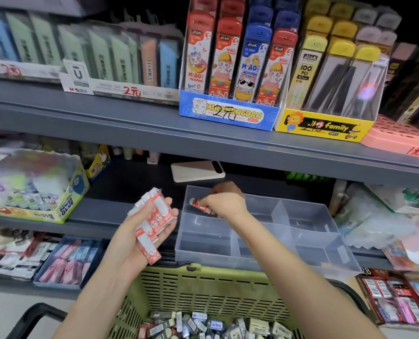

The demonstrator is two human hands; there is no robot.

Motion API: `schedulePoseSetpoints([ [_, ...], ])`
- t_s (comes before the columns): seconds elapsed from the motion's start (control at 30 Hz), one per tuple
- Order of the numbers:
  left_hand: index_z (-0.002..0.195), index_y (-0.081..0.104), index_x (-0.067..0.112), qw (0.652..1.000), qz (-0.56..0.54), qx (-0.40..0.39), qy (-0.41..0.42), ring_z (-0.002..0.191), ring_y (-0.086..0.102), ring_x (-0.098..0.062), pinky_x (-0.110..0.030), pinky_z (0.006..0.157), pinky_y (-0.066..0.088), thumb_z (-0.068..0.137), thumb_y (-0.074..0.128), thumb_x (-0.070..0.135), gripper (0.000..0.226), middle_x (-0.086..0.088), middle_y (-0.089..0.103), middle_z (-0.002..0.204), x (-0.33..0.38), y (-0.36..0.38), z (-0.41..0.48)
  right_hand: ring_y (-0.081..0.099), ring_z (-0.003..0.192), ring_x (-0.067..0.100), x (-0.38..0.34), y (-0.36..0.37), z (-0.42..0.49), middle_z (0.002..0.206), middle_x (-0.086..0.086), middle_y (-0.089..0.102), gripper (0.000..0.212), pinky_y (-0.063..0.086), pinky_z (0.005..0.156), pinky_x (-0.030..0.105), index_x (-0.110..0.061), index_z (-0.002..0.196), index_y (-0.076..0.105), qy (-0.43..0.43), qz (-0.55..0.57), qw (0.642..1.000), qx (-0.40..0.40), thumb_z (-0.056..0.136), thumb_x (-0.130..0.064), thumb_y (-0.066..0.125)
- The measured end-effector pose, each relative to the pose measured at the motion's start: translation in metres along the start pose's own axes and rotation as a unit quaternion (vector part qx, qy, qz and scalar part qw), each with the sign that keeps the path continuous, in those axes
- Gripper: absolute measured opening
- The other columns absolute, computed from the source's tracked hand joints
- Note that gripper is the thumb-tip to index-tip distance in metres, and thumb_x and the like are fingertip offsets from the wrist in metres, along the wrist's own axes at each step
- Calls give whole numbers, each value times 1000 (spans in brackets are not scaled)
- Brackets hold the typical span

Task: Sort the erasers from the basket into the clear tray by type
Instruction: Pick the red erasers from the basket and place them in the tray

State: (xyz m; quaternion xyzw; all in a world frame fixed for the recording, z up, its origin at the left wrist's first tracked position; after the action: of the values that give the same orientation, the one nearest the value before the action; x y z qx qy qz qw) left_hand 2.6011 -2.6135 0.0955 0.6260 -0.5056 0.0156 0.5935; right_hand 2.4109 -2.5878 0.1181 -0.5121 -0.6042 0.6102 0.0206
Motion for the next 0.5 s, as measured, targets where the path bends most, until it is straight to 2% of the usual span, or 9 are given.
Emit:
schedulePoseSetpoints([
  [0.1,92,78,18,1000,20,-10,-7,93,71,-27,-33,65,58,76,63,21,22,-12,72,107,-2,0,0,64,75,15,-6,16,12,79,-3,65,24,41,54,18,-16,68,60,16,-76,996,-33,70,-34,75],
  [0.2,95,77,16,1000,12,-11,-9,94,70,-29,-34,65,58,74,64,21,25,-14,71,109,-3,-3,1,63,97,20,-4,23,16,101,-1,63,43,47,72,24,-12,101,62,11,-94,993,-64,72,-41,76],
  [0.27,100,75,14,1000,5,-12,-8,94,70,-30,-34,65,58,73,65,21,29,-14,71,109,-2,-4,2,63,99,21,-3,20,19,109,2,65,46,51,80,28,-9,104,63,7,-110,990,-89,75,-42,74],
  [0.4,113,65,11,1000,-1,-12,-1,95,70,-30,-34,65,58,73,65,20,41,-15,70,110,0,-5,2,61,105,24,-2,20,20,118,8,62,39,45,77,29,-5,112,63,-9,-198,967,-159,84,-34,65],
  [0.5,117,62,10,1000,1,-14,2,96,69,-30,-35,65,58,75,64,19,44,-14,70,110,0,-5,2,59,108,24,1,21,24,114,7,61,38,44,77,29,-5,113,62,-2,-176,967,-186,84,-30,66],
])
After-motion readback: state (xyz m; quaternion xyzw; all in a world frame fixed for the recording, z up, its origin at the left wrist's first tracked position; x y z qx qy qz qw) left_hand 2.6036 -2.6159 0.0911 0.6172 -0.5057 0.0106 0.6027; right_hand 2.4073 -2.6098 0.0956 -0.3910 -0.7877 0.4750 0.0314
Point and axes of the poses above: each hand's wrist, its own z-axis towards the middle knuckle, its own y-axis out of the palm, x = y × z, the point moved 1 cm from there along z, towards the middle knuckle
